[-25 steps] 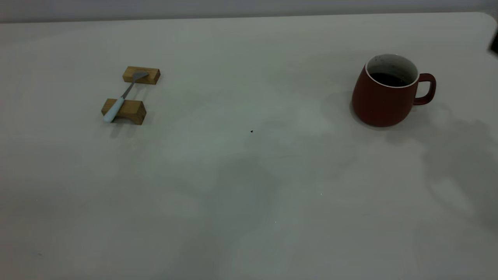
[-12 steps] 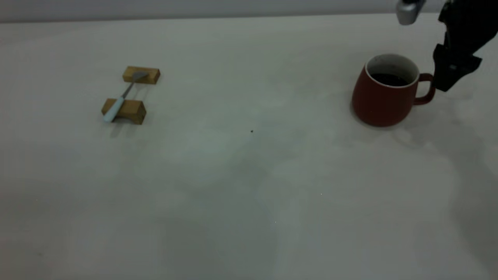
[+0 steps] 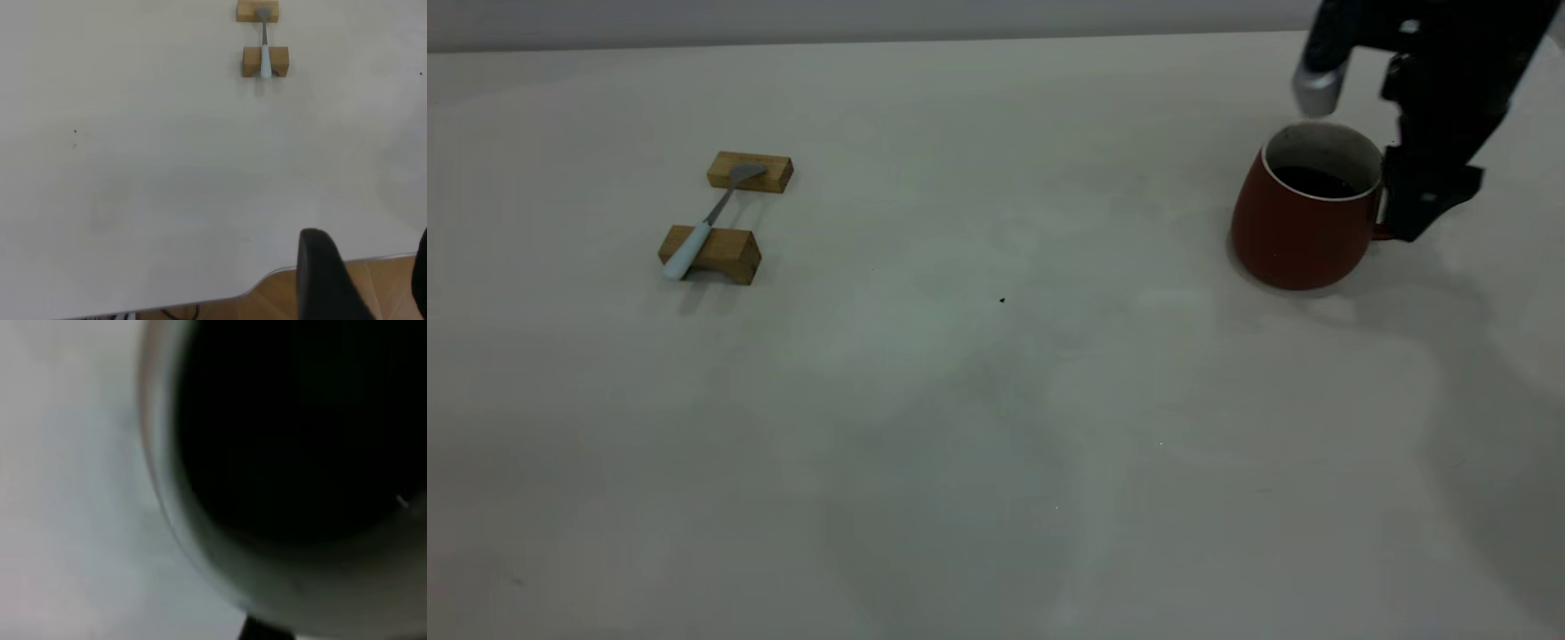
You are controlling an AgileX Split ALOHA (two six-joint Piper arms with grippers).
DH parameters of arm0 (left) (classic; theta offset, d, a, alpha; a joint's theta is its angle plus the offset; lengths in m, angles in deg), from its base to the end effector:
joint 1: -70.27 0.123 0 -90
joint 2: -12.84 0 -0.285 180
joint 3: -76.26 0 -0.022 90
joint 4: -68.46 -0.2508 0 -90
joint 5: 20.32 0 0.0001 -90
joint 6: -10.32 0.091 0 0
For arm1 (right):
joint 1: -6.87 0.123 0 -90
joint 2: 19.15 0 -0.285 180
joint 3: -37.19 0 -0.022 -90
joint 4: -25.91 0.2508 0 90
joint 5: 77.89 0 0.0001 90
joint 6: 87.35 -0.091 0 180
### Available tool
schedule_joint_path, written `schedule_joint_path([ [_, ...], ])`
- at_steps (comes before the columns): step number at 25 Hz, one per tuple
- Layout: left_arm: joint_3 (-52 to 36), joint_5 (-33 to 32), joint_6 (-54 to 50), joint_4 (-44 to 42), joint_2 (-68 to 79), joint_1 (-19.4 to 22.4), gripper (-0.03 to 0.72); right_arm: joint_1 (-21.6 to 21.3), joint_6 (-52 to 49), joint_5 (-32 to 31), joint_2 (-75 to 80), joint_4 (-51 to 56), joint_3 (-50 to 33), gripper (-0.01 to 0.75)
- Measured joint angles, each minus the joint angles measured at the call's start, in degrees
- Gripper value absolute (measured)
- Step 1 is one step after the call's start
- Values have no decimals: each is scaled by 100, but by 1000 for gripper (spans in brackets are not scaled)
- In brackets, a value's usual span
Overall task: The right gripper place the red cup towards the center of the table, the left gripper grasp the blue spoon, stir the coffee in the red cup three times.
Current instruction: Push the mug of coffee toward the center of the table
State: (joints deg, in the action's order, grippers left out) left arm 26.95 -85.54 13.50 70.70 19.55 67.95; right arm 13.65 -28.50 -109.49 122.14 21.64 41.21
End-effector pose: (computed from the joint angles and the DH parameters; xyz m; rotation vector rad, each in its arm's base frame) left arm -0.0098 -0.0028 0.2675 0.1053 2.1130 -0.0384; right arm 0.4237 0.0468 0.0427 -1.6896 2.4561 -0.1880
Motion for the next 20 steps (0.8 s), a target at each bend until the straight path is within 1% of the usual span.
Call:
schedule_joint_path([
  [2, 0, 0, 0, 0, 0, 0, 400, 32, 13, 30, 33, -6, 0, 612],
  [4, 0, 0, 0, 0, 0, 0, 400, 34, 19, 81, 83, -6, 0, 547],
  [6, 0, 0, 0, 0, 0, 0, 400, 62, 19, 93, 112, -13, 0, 462],
  [7, 0, 0, 0, 0, 0, 0, 400, 74, 19, 79, 118, -18, 0, 396],
  [9, 0, 0, 0, 0, 0, 0, 400, 141, 19, 74, 126, -11, 0, 294],
  [10, 0, 0, 0, 0, 0, 0, 400, 173, 19, 61, 126, -11, 0, 223],
  [11, 0, 0, 0, 0, 0, 0, 400, 217, 26, 21, 131, -12, 0, 183],
  [12, 0, 0, 0, 0, 0, 0, 400, 273, 7, 18, 131, -4, 0, 164],
  [15, 0, 0, 0, 0, 0, 0, 400, 456, -32, 18, 131, -9, 4, 164],
  [20, 0, 0, 0, 0, 0, 0, 400, 987, -467, 2, 131, -9, 4, 164],
])
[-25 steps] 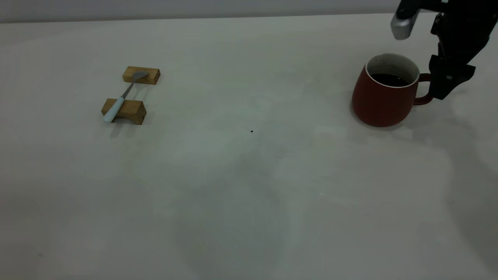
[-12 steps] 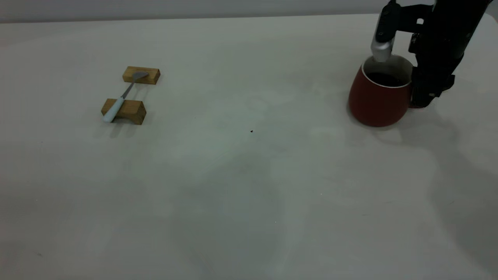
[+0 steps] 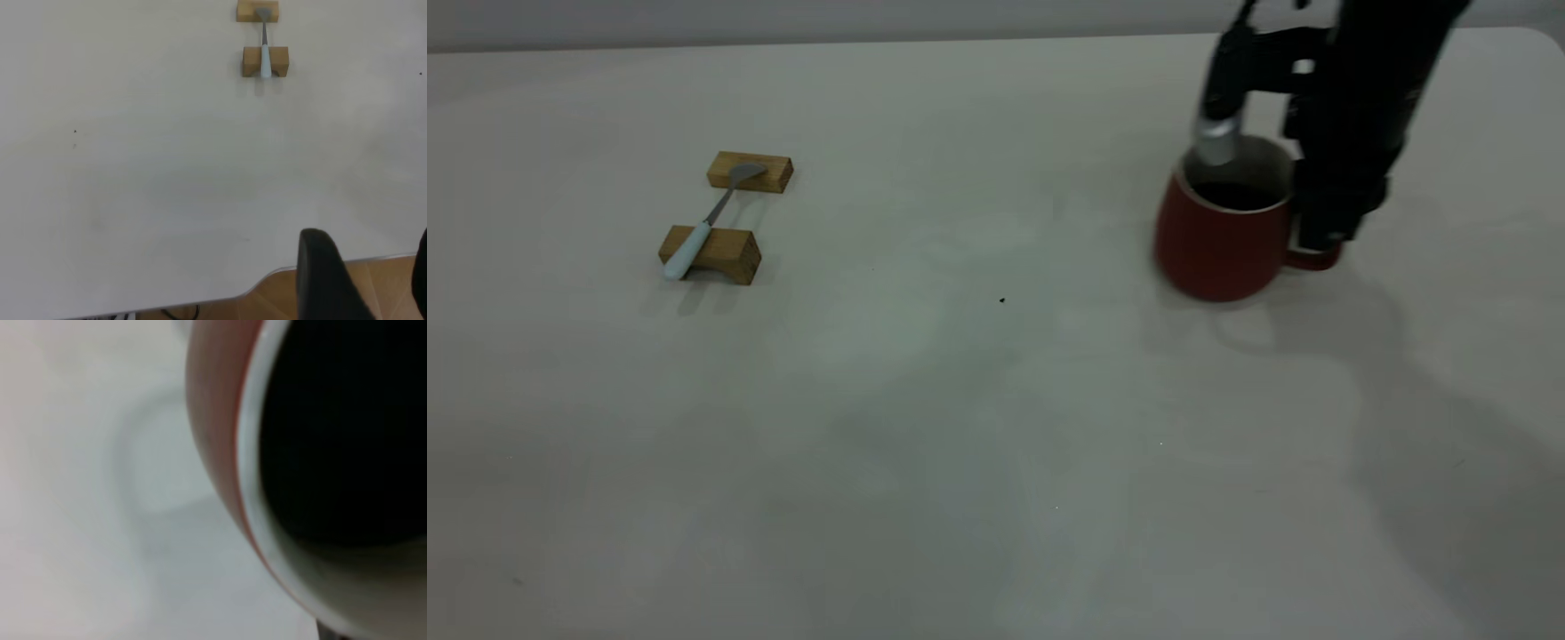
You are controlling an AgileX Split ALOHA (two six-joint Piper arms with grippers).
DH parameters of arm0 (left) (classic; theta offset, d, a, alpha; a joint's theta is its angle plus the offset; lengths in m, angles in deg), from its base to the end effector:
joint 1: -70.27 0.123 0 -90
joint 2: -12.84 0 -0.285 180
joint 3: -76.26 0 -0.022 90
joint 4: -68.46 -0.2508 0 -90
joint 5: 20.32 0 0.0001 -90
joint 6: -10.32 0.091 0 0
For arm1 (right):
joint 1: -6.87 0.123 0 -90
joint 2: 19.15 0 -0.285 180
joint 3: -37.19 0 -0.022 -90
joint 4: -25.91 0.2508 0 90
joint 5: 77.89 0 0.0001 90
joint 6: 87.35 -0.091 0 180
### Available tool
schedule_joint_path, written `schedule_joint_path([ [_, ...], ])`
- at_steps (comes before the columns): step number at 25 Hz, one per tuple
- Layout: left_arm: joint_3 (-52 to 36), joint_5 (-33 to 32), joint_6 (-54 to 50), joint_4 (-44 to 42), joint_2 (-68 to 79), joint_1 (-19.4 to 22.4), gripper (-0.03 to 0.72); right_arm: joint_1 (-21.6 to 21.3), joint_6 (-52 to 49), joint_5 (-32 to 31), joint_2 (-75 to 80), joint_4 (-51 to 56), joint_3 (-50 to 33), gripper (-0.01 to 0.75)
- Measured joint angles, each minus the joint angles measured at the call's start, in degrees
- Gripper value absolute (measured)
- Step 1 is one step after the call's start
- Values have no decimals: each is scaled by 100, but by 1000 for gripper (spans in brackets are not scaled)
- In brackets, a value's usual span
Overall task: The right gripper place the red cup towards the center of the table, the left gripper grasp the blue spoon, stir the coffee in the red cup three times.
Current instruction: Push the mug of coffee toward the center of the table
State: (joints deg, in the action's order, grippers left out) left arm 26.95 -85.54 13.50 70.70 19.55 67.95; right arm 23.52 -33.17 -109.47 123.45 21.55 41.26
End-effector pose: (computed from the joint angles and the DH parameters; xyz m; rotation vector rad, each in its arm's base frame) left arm -0.0098 -0.0028 0.2675 0.1053 2.1130 -0.0384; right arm 0.4079 0.1182 0.0332 -1.8062 2.3819 -0.1475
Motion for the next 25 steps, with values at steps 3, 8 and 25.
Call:
schedule_joint_path([
  [3, 0, 0, 0, 0, 0, 0, 400, 366, -290, 18, 0, 0, 0, 164],
  [8, 0, 0, 0, 0, 0, 0, 400, 884, -884, 117, 24, -5, 0, 164],
  [25, 0, 0, 0, 0, 0, 0, 400, 1387, -1825, -211, 501, -17, 823, 396],
])
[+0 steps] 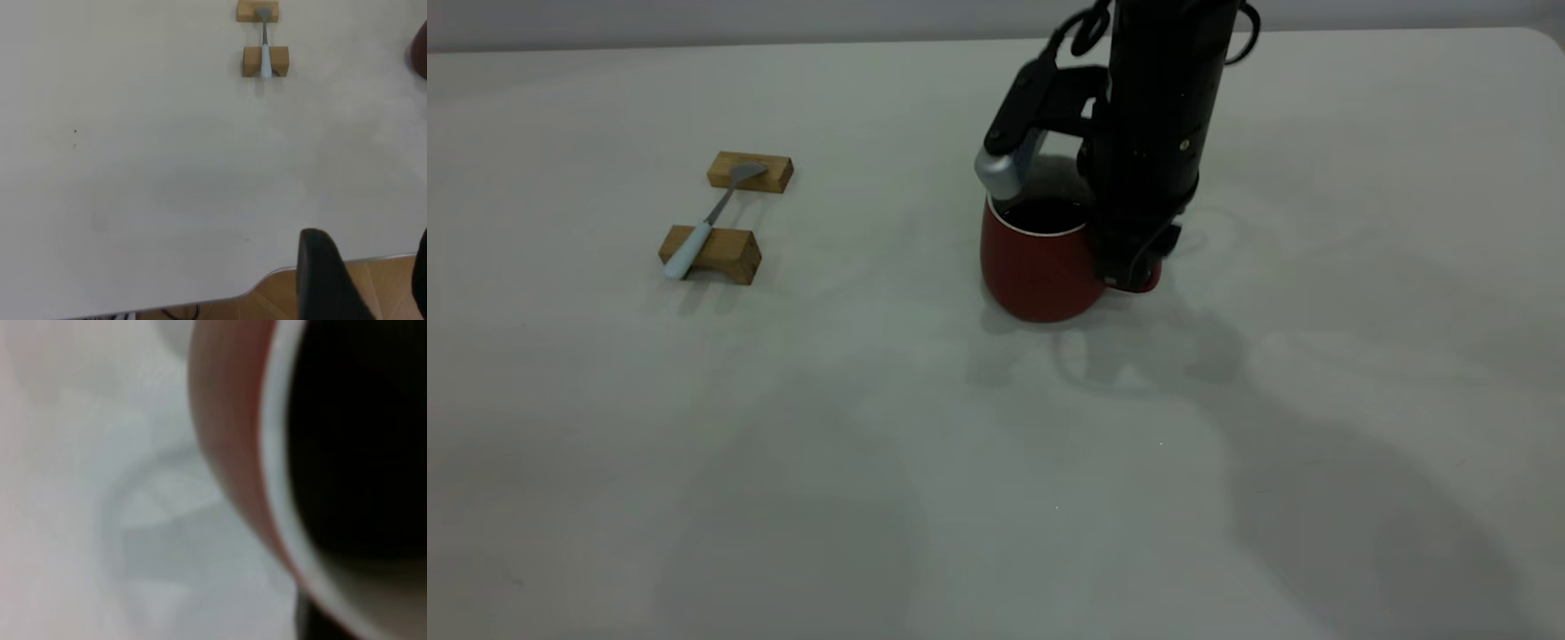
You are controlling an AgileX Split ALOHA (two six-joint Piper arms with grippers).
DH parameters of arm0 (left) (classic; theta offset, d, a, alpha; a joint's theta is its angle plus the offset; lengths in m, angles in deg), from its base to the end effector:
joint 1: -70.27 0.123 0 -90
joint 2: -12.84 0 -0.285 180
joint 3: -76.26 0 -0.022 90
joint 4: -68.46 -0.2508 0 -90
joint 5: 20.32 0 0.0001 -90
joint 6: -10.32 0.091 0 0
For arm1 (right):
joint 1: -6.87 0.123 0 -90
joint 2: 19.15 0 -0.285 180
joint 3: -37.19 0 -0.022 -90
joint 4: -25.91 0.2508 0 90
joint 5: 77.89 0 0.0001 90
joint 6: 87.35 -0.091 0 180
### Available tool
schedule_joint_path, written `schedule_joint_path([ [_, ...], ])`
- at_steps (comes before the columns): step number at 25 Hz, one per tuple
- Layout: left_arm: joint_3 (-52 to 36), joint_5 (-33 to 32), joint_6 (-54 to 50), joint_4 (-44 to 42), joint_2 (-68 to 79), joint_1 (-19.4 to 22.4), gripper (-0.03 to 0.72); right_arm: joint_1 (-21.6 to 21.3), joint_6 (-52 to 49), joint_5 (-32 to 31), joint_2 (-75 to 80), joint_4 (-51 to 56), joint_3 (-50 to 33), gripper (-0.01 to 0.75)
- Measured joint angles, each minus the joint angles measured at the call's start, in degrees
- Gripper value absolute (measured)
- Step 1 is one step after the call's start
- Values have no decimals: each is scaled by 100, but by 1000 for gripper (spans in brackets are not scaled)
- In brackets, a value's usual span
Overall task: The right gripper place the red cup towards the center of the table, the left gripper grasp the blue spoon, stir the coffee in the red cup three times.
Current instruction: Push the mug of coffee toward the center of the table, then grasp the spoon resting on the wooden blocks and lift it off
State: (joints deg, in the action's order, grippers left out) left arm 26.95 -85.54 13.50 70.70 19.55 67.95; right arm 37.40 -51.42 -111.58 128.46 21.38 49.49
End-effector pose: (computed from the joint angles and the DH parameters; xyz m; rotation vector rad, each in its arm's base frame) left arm -0.0098 -0.0028 0.2675 0.1053 2.1130 -0.0384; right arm 0.3897 0.2252 0.0236 -1.6924 2.4175 -0.0874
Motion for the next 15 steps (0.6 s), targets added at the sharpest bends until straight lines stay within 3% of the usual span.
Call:
schedule_joint_path([
  [3, 0, 0, 0, 0, 0, 0, 400, 0, -47, -476, -74, -55, 0, 636],
  [5, 0, 0, 0, 0, 0, 0, 400, 0, -47, -965, -246, -156, 0, 705],
  [12, 0, 0, 0, 0, 0, 0, 400, -45, -616, -2022, -1494, -167, -5, 705],
  [15, 0, 0, 0, 0, 0, 0, 400, -262, -1138, -2708, -2124, -65, -5, 699],
])
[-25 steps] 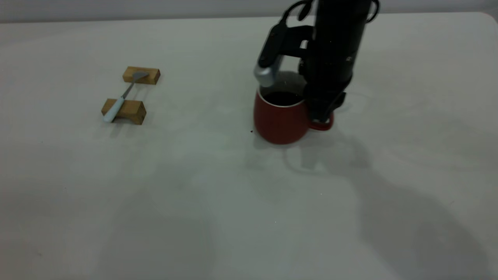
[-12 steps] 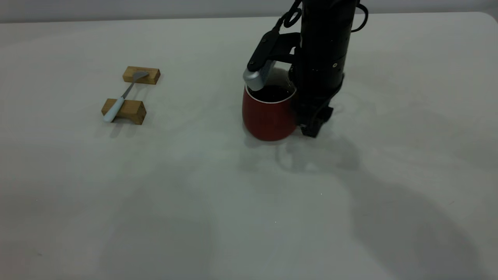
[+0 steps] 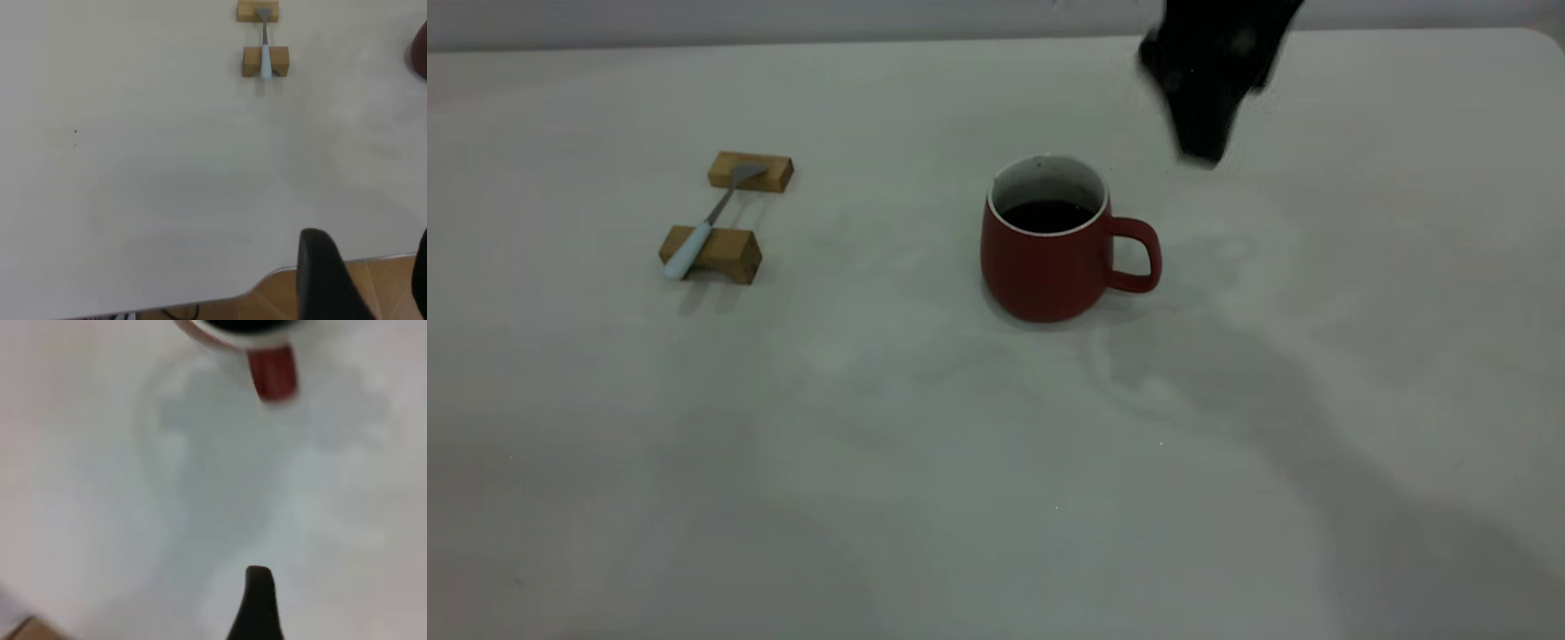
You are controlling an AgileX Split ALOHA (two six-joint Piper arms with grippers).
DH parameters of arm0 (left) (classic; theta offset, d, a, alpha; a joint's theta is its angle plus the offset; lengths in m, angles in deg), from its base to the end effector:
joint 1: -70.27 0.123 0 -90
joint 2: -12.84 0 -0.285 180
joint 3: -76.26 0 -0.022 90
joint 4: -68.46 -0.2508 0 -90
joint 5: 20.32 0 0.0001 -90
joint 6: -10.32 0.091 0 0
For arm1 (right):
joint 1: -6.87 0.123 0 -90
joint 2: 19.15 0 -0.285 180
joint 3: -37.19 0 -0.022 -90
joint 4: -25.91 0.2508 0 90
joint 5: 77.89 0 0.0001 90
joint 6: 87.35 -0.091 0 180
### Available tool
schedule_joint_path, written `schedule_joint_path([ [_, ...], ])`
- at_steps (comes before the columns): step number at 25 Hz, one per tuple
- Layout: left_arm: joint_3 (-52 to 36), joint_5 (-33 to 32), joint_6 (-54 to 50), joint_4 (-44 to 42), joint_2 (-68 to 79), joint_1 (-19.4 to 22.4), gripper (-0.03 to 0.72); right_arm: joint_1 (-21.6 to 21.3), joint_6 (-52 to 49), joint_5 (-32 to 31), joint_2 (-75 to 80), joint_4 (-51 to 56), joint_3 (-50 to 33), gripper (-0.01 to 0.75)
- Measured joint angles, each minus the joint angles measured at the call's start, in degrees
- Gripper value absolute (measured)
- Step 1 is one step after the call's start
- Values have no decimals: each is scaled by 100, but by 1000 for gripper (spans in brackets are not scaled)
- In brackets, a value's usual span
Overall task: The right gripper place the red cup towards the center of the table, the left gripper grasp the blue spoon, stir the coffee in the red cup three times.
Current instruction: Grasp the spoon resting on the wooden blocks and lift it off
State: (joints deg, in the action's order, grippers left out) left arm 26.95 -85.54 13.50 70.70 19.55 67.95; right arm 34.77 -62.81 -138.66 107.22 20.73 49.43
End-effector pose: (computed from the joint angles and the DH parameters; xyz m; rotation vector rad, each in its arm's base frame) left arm -0.0098 -0.0028 0.2675 0.1053 2.1130 -0.0384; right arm 0.3701 0.1879 0.1797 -1.4020 2.7064 -0.1193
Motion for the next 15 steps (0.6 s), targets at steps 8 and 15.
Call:
schedule_joint_path([
  [8, 0, 0, 0, 0, 0, 0, 400, -499, -297, -856, -2024, 215, -321, 696],
  [15, 0, 0, 0, 0, 0, 0, 400, -499, -1005, -933, -4579, 81, -2167, 696],
])
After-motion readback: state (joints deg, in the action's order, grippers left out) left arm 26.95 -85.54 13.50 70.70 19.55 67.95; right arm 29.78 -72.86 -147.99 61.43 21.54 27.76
